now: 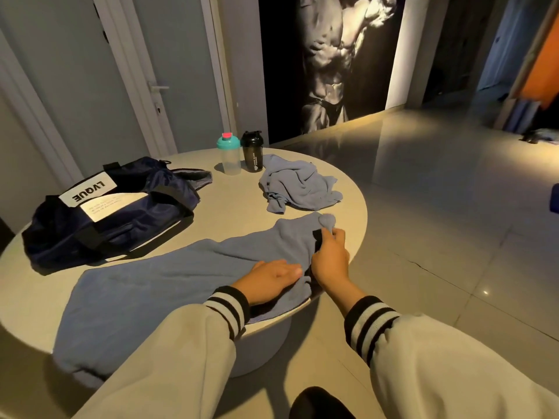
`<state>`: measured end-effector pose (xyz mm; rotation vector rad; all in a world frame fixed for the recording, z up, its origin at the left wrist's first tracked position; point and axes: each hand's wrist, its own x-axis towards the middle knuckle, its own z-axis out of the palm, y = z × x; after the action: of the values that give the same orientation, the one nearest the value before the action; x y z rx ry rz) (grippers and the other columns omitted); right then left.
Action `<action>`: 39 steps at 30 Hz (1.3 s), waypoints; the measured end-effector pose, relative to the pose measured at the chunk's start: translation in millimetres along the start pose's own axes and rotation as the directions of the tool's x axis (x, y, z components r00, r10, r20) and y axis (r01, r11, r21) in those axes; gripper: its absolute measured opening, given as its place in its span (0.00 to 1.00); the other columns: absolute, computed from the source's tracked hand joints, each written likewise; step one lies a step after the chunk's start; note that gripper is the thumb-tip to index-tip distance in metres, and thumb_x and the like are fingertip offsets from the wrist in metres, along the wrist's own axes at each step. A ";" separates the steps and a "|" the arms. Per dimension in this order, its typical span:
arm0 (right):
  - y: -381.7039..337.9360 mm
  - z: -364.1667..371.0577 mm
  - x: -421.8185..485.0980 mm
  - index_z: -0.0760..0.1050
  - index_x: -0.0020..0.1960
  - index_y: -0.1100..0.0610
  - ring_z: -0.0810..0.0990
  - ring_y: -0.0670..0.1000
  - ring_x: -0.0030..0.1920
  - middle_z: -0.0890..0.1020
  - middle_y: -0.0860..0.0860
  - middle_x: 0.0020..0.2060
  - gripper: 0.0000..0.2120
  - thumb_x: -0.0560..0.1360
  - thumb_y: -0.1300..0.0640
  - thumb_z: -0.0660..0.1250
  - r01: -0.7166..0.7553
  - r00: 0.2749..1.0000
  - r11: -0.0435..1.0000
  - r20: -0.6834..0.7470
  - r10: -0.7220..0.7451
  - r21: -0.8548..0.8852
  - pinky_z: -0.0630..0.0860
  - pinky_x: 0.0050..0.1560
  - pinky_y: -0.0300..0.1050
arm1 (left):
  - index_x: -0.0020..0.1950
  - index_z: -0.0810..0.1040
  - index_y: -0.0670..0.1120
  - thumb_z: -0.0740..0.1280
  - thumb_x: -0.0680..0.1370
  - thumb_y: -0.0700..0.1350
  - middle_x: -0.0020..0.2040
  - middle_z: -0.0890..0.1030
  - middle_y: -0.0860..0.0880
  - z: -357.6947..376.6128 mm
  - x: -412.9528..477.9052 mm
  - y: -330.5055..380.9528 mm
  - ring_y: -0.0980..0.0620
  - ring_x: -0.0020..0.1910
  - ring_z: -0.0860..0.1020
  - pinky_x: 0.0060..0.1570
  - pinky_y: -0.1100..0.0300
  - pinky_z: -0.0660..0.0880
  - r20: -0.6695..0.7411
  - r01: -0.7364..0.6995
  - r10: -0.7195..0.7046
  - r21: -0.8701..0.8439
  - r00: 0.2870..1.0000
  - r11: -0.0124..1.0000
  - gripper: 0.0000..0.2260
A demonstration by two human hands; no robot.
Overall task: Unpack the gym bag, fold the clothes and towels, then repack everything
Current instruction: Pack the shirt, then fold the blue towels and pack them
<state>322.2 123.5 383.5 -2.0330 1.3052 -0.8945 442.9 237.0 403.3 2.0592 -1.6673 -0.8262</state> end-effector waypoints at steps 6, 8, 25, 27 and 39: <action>-11.7 -2.2 -5.8 0.70 0.71 0.59 0.75 0.55 0.55 0.66 0.51 0.68 0.20 0.79 0.66 0.60 0.199 0.978 0.979 0.050 -0.202 0.053 0.70 0.51 0.40 | 0.81 0.52 0.63 0.46 0.82 0.67 0.83 0.44 0.52 -0.6 4.9 -12.3 0.44 0.82 0.44 0.76 0.37 0.38 0.005 0.177 -0.208 0.504 0.978 0.846 0.27; -13.7 2.1 -7.3 0.72 0.70 0.61 0.75 0.58 0.60 0.69 0.52 0.67 0.19 0.80 0.67 0.59 0.220 0.970 0.975 0.095 -0.222 0.025 0.68 0.54 0.38 | 0.81 0.43 0.63 0.48 0.82 0.68 0.82 0.38 0.53 8.2 9.0 -17.8 0.45 0.81 0.38 0.77 0.38 0.37 0.037 0.174 -0.215 0.461 0.976 0.870 0.31; -138.3 75.1 -92.7 0.76 0.45 0.61 0.76 0.56 0.43 0.78 0.57 0.43 0.06 0.75 0.66 0.60 0.509 0.673 0.813 0.459 -0.580 0.281 0.76 0.48 0.59 | 0.70 0.70 0.51 0.68 0.78 0.38 0.57 0.78 0.40 -79.8 -157.6 -122.8 0.43 0.52 0.79 0.50 0.53 0.78 -0.647 -0.028 -0.580 -0.679 0.495 0.734 0.22; -127.4 85.3 -98.2 0.76 0.49 0.61 0.76 0.58 0.44 0.79 0.58 0.45 0.05 0.76 0.64 0.61 0.514 0.658 0.849 0.577 -0.484 0.126 0.76 0.49 0.59 | 0.68 0.71 0.49 0.65 0.80 0.37 0.56 0.78 0.42 -69.3 -181.7 -137.2 0.45 0.48 0.78 0.45 0.57 0.74 -0.724 0.084 -0.537 -0.560 0.434 0.824 0.18; -85.4 81.4 -53.7 0.59 0.79 0.49 0.67 0.60 0.72 0.64 0.55 0.76 0.25 0.83 0.52 0.55 0.549 0.705 0.800 0.648 -0.289 -0.240 0.66 0.70 0.54 | 0.63 0.73 0.49 0.64 0.82 0.43 0.54 0.78 0.48 -49.5 -139.4 -139.0 0.48 0.52 0.77 0.51 0.57 0.72 -0.611 0.205 -0.393 -0.356 0.687 0.912 0.10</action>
<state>416.1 212.8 384.2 -2.7301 0.7028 -0.0845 561.4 400.7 385.6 2.1048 -0.7838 -0.2766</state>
